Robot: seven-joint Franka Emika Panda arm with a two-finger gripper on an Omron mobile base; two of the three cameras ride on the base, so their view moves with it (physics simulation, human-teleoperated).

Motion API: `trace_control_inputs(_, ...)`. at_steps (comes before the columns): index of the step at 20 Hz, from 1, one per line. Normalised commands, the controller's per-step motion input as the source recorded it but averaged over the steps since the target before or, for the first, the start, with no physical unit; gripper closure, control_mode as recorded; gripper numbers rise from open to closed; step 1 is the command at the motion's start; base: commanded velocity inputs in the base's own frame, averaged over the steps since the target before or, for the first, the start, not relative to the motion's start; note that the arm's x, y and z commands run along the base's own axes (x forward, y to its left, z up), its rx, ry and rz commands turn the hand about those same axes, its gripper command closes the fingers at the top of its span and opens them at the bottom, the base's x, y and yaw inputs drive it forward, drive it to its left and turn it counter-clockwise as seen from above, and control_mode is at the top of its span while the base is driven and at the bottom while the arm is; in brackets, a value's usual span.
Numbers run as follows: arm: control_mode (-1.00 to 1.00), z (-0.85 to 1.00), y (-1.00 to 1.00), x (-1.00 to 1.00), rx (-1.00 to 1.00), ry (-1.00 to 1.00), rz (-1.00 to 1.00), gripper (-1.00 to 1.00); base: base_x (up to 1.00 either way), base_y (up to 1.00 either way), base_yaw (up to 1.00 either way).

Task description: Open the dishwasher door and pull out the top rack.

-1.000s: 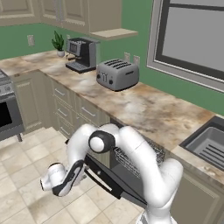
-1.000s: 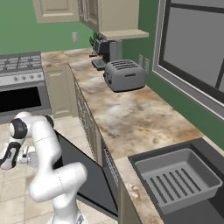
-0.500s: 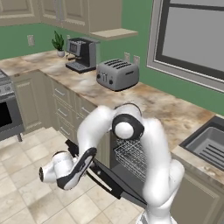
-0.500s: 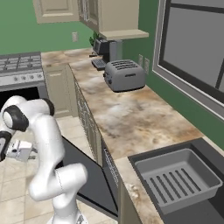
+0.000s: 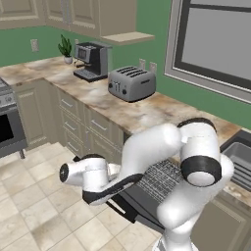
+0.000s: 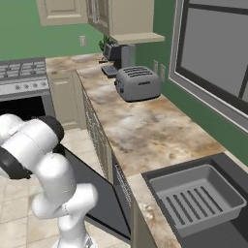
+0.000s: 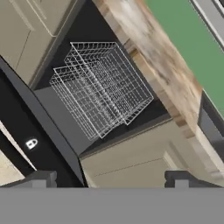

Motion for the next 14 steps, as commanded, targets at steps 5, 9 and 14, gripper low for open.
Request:
trace_control_inputs(5, -1.00, 0.91, -0.47, -0.12, 0.27, 0.00, 0.00, -1.00, 0.00, 0.00, 0.00)
trace_control_inputs(9, -1.00, 0.68, -0.51, 0.01, 0.20, 0.02, 0.00, -1.00, 0.00, 0.00, 0.00)
trace_control_inputs(14, -1.00, 0.20, -0.55, 0.02, 0.04, 0.08, 0.00, -1.00, 0.00, 0.00, 0.00)
